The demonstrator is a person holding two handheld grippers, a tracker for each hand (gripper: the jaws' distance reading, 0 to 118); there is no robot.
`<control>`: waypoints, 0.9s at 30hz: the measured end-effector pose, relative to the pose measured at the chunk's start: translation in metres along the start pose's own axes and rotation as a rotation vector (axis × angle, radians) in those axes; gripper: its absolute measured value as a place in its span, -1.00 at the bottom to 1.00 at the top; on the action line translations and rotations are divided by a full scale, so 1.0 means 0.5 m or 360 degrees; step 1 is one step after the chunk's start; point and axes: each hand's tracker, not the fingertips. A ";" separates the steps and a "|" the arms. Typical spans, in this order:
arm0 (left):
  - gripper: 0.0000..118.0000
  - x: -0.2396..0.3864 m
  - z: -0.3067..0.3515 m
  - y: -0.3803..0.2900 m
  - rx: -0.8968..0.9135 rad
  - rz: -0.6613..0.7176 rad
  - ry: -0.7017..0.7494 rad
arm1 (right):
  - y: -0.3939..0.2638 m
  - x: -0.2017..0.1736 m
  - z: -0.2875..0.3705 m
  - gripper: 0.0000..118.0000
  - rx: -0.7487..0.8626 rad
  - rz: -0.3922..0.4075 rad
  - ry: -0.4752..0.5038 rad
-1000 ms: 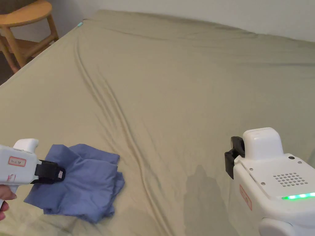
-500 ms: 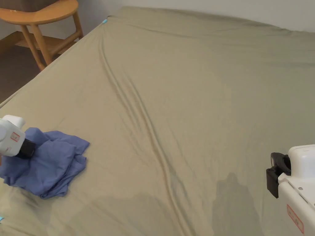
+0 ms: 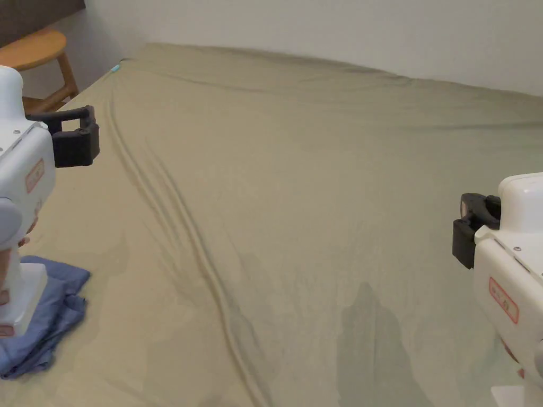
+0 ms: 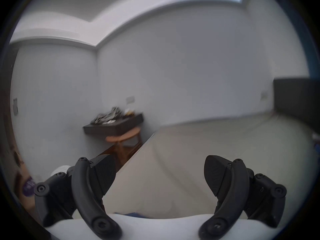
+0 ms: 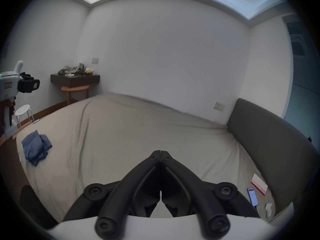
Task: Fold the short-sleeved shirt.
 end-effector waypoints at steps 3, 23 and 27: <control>0.76 0.081 0.064 0.037 0.0115 0.0158 -0.0138 | 0.025 0.030 0.042 -1.00 0.0108 -0.0035 -0.0054; -1.00 0.427 0.258 0.003 0.0159 -0.0024 -0.0544 | -0.025 0.045 0.147 -1.00 0.0233 -0.0091 -0.0112; -1.00 0.436 0.265 0.004 0.0156 -0.0031 -0.0555 | -0.030 0.036 0.149 -1.00 0.0216 -0.0080 -0.0120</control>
